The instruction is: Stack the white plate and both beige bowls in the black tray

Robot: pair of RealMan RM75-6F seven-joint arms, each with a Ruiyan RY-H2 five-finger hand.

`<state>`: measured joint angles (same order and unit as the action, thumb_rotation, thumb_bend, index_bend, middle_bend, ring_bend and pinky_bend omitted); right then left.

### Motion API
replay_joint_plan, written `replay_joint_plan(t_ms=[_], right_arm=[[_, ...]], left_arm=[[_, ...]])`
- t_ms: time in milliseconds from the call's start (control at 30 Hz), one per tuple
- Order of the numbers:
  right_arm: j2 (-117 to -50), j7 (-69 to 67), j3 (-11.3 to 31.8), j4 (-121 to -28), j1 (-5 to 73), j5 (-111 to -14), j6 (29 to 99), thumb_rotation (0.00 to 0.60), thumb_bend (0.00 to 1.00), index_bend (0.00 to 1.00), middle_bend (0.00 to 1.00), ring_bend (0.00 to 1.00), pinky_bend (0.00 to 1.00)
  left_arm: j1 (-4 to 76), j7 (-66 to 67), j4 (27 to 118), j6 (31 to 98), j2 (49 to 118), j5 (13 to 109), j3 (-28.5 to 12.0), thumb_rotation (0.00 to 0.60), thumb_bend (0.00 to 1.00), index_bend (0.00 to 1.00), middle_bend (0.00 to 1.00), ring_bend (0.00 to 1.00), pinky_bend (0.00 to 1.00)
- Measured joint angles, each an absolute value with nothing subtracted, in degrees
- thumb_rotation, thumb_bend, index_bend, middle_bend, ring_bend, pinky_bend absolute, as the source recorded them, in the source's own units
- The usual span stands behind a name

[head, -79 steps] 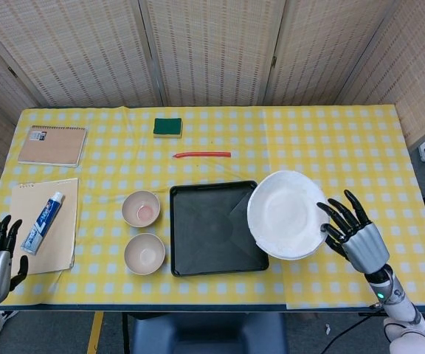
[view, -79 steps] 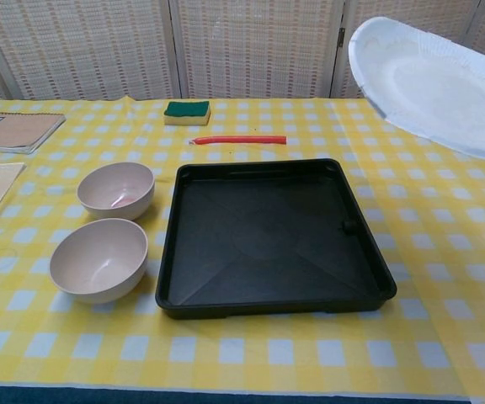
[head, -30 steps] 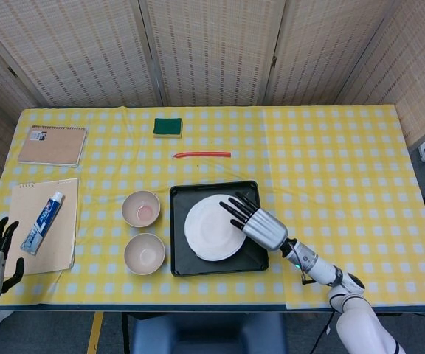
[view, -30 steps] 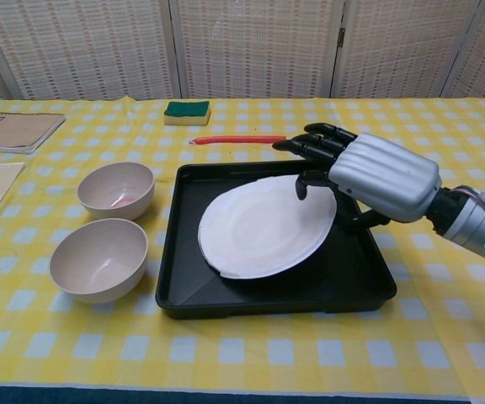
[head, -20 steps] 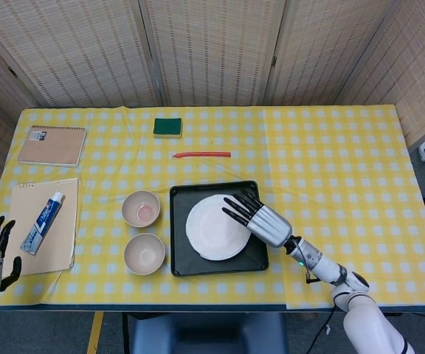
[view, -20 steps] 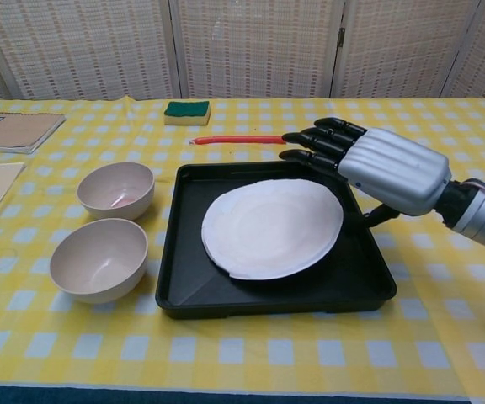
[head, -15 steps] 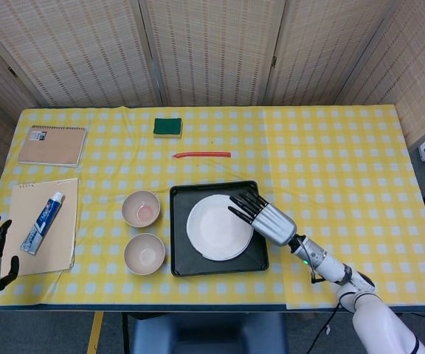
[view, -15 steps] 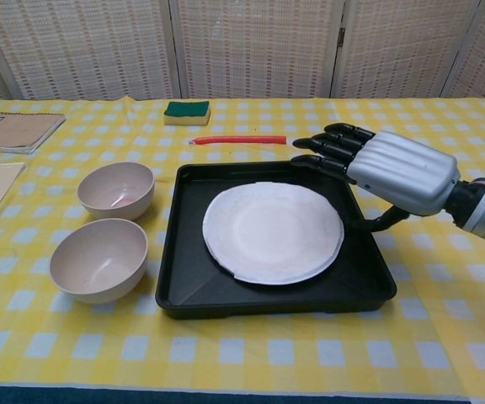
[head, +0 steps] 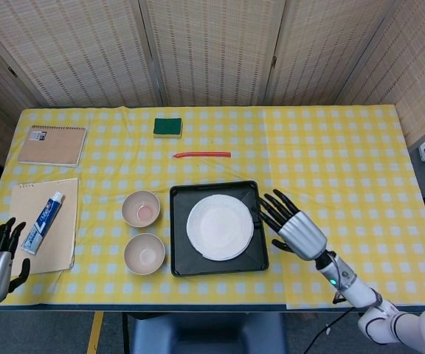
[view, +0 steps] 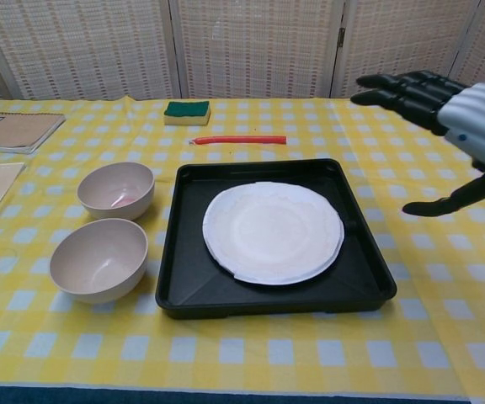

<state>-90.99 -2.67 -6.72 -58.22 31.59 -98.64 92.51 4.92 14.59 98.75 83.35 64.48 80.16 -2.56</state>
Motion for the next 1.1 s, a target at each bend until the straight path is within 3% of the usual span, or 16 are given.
replay_joint_plan(t_ms=[133,233,433,533,600,700,800,867,967,1100], right_arm=[[-87.9,-0.7,-6.2,-60.1,22.7,-96.7,101.6,0.6,0.16,0.0,0.0,0.0,0.0],[-85.2,0.6,-5.9,-62.8,17.0,-94.6,104.6,0.6,0.16,0.0,0.0,0.0,0.0],[-80.2,1.9,-4.0,-67.9,12.1,-93.3,109.5,0.6,0.16,0.0,0.0,0.0,0.0],[-78.8,1.7,-3.6,-69.9,11.2,-94.4,109.9,0.6,0.16,0.0,0.0,0.0,0.0],[-78.2,1.7,-3.6,-70.9,10.8,-95.0,109.6,0.6,0.16,0.0,0.0,0.0,0.0],[-77.2,1.1,-3.4,-72.2,10.3,-96.1,109.1,0.6,0.16,0.0,0.0,0.0,0.0],[-76.9,0.6,-2.7,-72.4,10.0,-96.3,108.4,0.6,0.16,0.0,0.0,0.0,0.0],[-76.9,0.3,-2.4,-72.3,9.9,-96.4,107.7,0.6,0.16,0.0,0.0,0.0,0.0],[-77.0,0.1,-2.0,-72.1,9.9,-96.5,106.4,0.6,0.16,0.0,0.0,0.0,0.0],[-77.2,-0.1,-1.2,-71.8,9.7,-96.9,105.7,0.6,0.16,0.0,0.0,0.0,0.0]], left_arm=[[4.6,15.8,100.2,83.6,64.5,83.9,-0.4,0.6,0.51,0.0,0.0,0.0,0.0],[4.6,17.1,101.1,83.1,64.8,85.4,1.0,0.6,0.49,0.0,0.0,0.0,0.0],[5.0,18.6,101.2,82.2,65.8,86.9,1.7,0.6,0.47,0.0,0.01,0.0,0.01],[5.1,18.4,100.5,82.5,66.6,89.0,2.2,0.6,0.46,0.0,0.06,0.03,0.09],[5.5,17.8,99.8,82.0,67.2,90.6,2.7,0.6,0.44,0.0,0.14,0.1,0.24],[6.2,17.2,98.4,81.0,68.1,91.8,3.2,0.6,0.39,0.01,0.35,0.33,0.5],[6.8,17.1,97.2,81.1,69.3,94.3,3.5,0.6,0.36,0.1,0.59,0.54,0.68],[7.2,17.0,96.2,81.6,70.2,96.7,3.7,0.6,0.35,0.21,0.76,0.69,0.8],[8.0,15.9,93.9,82.8,72.6,101.1,3.9,0.6,0.35,0.33,0.93,0.85,0.95],[9.3,13.6,90.1,83.4,76.5,103.6,4.0,0.6,0.35,0.38,1.0,0.96,1.0]])
